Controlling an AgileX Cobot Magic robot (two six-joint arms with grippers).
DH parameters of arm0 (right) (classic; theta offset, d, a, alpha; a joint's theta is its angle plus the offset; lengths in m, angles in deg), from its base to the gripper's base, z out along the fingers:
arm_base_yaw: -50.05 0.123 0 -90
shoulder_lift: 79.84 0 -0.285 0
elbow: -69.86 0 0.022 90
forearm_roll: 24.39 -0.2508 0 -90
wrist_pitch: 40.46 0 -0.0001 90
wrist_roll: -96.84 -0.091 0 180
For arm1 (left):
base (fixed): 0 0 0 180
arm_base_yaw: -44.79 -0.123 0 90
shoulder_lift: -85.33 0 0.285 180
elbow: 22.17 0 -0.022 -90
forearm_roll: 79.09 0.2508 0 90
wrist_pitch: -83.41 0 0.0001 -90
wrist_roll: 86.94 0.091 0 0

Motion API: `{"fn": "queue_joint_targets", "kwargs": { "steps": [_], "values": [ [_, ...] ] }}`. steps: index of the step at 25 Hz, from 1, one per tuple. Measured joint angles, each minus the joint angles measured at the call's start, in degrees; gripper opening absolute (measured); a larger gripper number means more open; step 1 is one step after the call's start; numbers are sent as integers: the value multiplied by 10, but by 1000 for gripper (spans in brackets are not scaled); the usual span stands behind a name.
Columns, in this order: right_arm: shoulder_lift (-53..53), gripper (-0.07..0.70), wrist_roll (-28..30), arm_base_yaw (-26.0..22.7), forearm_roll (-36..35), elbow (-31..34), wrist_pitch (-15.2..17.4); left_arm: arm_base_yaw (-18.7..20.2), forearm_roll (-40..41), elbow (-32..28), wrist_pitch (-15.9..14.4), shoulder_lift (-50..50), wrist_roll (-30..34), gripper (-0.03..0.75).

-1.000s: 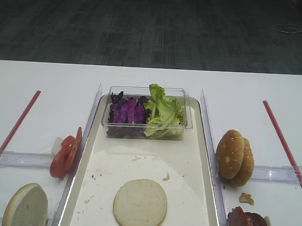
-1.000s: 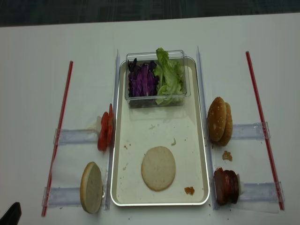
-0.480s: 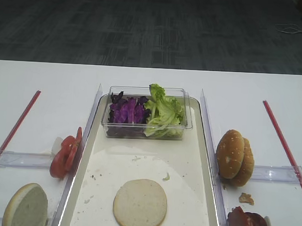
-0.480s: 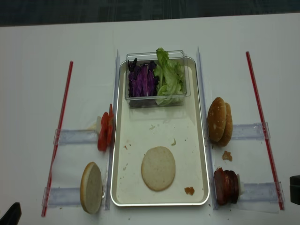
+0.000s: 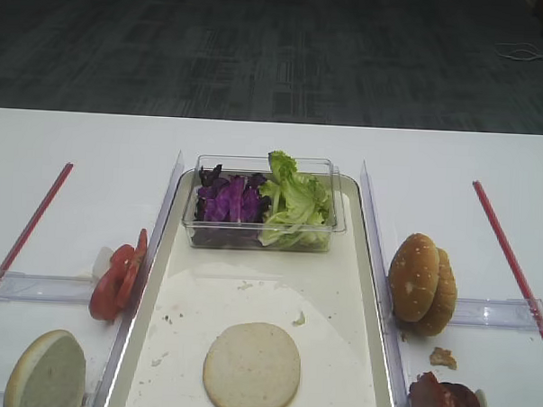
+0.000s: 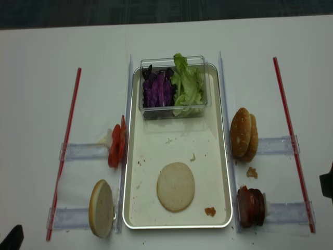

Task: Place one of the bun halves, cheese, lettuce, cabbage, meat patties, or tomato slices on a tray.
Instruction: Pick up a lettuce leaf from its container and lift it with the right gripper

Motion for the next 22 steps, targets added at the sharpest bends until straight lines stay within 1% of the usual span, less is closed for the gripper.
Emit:
{"fn": "queue_joint_targets", "kwargs": {
  "steps": [10, 14, 22],
  "values": [
    [100, 469, 1, 0, 1, -68, 5, 0, 0, -1, 1, 0, 0, 297],
    [143, 469, 1, 0, 1, -106, 6, 0, 0, -2, 7, 0, 0, 297],
    [238, 469, 1, 0, 0, -193, 6, 0, -2, -3, 7, 0, -1, 297]
  ]
}}
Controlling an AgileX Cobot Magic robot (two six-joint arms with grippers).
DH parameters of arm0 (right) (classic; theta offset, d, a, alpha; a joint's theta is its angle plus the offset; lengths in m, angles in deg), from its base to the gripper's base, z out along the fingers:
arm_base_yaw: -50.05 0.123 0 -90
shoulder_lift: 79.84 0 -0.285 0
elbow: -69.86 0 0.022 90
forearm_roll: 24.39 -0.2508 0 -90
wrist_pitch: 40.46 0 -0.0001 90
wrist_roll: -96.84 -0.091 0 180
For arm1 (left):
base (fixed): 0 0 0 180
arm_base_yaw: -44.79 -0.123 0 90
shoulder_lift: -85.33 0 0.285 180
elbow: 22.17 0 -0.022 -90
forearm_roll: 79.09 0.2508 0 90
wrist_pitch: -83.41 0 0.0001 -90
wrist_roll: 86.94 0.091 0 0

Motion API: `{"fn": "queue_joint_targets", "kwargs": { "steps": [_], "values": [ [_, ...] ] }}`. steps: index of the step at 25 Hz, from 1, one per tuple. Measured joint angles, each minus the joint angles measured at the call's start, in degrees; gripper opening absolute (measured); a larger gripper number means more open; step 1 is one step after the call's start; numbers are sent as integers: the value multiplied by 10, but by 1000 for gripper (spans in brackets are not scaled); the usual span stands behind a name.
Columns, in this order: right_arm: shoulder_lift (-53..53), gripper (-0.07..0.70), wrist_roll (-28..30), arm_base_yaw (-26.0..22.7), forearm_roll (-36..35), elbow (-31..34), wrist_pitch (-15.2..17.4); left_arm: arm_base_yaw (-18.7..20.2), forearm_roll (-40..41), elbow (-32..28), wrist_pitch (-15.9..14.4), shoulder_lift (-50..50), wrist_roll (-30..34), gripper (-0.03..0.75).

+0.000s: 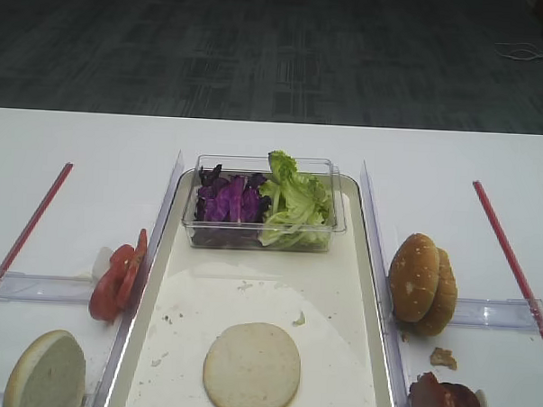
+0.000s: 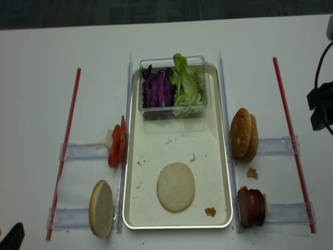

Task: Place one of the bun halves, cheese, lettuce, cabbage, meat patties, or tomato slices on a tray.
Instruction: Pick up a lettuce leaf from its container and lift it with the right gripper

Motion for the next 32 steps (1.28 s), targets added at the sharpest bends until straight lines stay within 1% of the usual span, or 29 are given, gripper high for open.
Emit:
{"fn": "queue_joint_targets", "kwargs": {
  "steps": [15, 32],
  "values": [
    [174, 469, 7, 0, -2, -189, 0, 0, 0, -4, 0, 0, -1, 297],
    [376, 469, 10, 0, -2, -384, 1, 0, 0, -4, 0, 0, -1, 297]
  ]
}}
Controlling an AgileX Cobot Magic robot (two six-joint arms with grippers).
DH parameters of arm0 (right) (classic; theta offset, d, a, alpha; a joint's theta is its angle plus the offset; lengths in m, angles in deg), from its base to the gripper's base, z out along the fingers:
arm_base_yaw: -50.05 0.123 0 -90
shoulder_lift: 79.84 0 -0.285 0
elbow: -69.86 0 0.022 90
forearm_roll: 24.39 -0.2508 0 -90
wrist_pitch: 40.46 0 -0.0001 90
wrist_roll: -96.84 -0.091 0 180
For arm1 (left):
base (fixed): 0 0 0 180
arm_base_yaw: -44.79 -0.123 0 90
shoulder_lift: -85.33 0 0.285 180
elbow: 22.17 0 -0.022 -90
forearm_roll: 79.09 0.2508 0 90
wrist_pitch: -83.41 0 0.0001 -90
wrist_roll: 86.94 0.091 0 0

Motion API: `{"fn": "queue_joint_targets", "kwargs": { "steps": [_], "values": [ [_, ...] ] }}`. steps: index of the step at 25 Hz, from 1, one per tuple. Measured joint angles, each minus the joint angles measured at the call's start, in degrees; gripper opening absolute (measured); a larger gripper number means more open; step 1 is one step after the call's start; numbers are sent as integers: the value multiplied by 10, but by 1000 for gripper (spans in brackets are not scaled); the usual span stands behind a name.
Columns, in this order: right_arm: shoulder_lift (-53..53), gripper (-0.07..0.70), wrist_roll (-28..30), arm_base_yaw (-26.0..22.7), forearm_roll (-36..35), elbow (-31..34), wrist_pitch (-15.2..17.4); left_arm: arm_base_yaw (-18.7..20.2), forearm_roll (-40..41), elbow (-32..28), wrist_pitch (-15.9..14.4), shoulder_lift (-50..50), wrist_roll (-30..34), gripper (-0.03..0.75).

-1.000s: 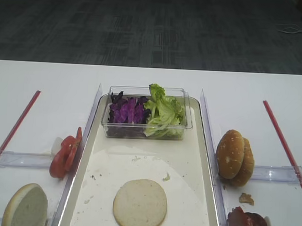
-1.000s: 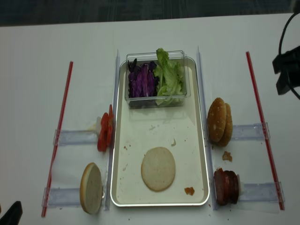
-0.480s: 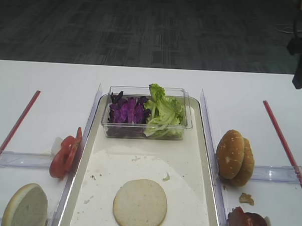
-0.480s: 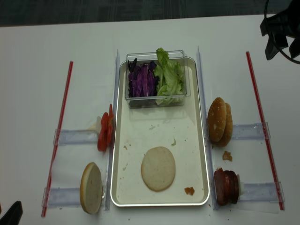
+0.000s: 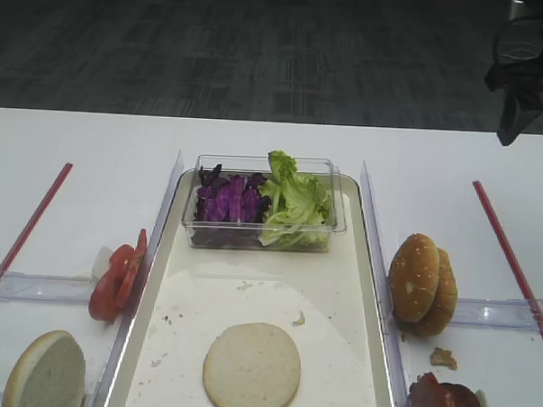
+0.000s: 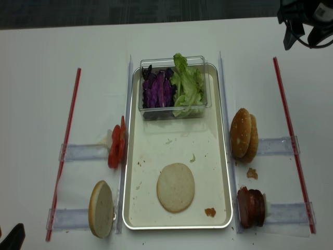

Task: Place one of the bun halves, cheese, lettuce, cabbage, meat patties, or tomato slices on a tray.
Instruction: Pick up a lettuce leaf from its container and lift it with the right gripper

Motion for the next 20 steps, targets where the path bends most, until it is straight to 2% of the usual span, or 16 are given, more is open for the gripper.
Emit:
{"fn": "queue_joint_targets", "kwargs": {
  "steps": [8, 14, 20],
  "values": [
    [67, 469, 0, 0, 0, -58, 0, 0, 0, 0, 0, 0, 0, 297],
    [94, 467, 0, 0, 0, -68, -1, 0, 0, 0, 0, 0, 0, 297],
    [101, 433, -7, 7, 0, -75, -2, 0, 0, 0, 0, 0, 0, 297]
  ]
}}
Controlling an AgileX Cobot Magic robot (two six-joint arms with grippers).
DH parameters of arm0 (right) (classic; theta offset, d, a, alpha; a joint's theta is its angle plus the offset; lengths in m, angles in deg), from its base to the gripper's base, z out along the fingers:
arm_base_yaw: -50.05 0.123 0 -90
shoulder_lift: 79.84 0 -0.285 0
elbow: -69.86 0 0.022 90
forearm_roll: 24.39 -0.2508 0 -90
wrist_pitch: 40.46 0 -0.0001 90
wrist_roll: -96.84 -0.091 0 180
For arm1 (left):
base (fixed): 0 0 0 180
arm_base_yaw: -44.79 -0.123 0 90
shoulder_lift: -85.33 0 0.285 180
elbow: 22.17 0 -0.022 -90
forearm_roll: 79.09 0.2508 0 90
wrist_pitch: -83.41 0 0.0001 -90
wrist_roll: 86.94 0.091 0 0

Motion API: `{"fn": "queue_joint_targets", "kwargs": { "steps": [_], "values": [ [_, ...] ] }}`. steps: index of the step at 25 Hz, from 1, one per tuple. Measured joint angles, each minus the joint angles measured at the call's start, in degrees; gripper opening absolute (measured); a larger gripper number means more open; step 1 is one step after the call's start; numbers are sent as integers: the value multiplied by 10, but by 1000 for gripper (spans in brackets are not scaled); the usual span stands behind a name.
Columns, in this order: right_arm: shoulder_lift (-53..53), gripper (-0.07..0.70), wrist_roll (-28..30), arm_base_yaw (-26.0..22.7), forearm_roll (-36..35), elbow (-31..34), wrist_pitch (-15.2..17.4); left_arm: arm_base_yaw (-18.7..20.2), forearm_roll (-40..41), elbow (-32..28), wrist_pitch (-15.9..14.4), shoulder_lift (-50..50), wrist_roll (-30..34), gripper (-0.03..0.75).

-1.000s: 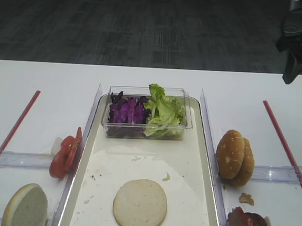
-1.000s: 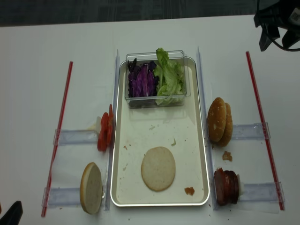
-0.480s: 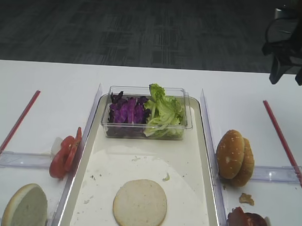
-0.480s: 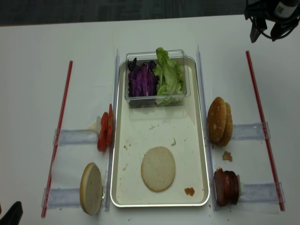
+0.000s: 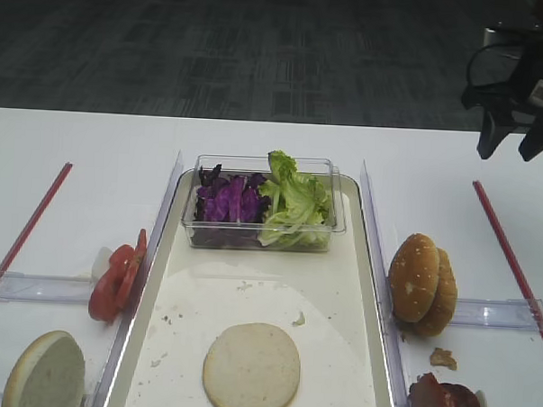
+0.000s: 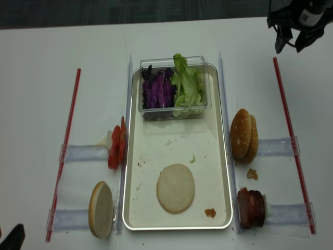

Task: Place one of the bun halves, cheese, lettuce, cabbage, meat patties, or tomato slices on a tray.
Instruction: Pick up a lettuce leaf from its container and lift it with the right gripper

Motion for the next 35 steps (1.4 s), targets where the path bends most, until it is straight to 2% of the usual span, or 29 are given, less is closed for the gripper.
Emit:
{"fn": "queue_joint_targets", "kwargs": {
  "steps": [20, 30, 35],
  "values": [
    [1, 430, -63, 169, 0, -27, 0, 0, 0, 0, 0, 0, 0, 297],
    [1, 430, -80, 235, -3, -27, 0, 0, 0, 0, 0, 0, 0, 297],
    [3, 430, -82, 253, -16, -27, 0, 0, 0, 0, 0, 0, 0, 297]
  ]
}}
